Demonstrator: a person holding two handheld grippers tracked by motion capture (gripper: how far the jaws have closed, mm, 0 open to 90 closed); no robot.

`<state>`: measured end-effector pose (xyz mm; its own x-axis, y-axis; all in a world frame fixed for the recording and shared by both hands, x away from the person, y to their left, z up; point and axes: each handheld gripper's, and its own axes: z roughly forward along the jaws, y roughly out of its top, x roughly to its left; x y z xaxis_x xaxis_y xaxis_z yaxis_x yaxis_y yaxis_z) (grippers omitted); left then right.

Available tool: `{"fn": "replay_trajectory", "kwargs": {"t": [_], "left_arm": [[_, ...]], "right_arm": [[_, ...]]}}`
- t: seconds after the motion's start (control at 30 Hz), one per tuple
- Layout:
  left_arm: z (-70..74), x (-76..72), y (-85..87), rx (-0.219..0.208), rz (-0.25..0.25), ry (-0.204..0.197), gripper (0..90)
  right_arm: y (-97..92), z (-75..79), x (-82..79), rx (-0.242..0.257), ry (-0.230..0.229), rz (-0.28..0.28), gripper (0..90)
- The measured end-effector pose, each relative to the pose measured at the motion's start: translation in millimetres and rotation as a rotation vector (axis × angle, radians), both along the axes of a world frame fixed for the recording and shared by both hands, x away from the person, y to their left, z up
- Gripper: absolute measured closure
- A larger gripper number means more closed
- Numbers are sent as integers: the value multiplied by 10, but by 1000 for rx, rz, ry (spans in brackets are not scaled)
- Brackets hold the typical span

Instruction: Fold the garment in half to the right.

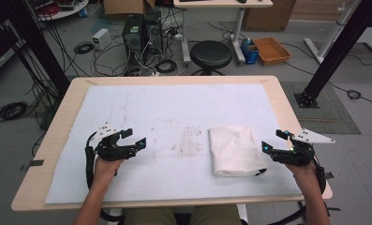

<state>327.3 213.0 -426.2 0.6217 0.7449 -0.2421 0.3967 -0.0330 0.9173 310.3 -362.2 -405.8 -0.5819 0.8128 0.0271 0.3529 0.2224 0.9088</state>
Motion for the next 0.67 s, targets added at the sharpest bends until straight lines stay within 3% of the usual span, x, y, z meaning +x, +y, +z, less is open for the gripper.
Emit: {"fn": "replay_trajectory", "kwargs": {"t": [0.67], "left_arm": [[-66,65,-64,8,-9,16,200]], "right_arm": [[-67,-52,3,12,17,-27,198]]}}
